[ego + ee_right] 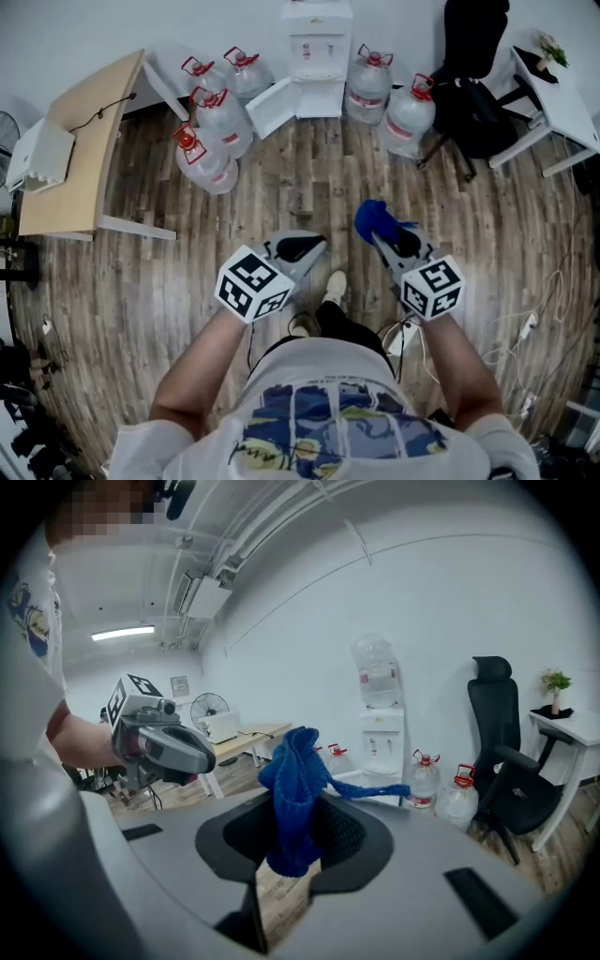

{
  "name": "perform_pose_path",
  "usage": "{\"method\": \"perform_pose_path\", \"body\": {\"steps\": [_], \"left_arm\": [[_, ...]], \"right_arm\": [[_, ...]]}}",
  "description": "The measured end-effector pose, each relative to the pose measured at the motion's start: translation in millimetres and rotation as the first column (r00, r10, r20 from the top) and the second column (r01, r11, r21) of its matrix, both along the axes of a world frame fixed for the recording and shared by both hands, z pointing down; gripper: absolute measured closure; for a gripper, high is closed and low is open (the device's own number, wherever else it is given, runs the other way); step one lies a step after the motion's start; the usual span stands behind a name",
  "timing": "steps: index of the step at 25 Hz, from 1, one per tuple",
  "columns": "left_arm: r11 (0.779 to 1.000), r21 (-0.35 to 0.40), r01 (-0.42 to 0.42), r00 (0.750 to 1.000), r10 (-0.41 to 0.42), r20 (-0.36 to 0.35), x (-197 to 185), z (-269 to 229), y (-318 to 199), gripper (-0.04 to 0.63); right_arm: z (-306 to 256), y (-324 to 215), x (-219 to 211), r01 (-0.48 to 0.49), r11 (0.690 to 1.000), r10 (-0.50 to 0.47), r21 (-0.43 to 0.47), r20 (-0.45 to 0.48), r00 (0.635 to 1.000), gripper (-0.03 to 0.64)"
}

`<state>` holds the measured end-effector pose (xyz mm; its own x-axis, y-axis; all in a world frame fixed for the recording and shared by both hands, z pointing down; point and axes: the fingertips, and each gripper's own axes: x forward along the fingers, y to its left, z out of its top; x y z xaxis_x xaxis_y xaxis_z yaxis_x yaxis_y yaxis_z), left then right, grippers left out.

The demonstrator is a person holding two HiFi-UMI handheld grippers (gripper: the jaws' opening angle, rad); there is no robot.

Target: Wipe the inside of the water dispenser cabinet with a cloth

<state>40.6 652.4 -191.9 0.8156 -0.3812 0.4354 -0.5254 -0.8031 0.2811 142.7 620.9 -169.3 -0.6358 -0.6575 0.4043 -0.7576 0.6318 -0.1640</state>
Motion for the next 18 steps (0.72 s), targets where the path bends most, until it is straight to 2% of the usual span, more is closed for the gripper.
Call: {"method": "perform_pose_path", "body": {"steps": [4,10,14,18], "left_arm": [[1.0,-0.006,-0.011,1.0,0.011,0.024,29,6,-58,0.597],[0.998,0.002,-0.067,0.998,0.067,0.0,71,11,-117,0.597],[0.994,0.008,-0.106,0.994,0.106,-0.022,77,10,-154,0.597],[0.99,-0.004,-0.14,0.989,0.14,-0.049,66,20,-196,0.597]], "right_arm": [[4,-66,12,0.032,0.999,-0.032,0.005,-0.001,0.999,0.525],[19,-141,23,0.064,0.998,-0.064,0.002,-0.009,0.998,0.525],[19,-189,23,0.07,0.998,-0.07,0.007,-0.016,0.997,0.525],[25,-236,11,0.056,0.998,-0.056,0.004,-0.028,0.998,0.525]]}}
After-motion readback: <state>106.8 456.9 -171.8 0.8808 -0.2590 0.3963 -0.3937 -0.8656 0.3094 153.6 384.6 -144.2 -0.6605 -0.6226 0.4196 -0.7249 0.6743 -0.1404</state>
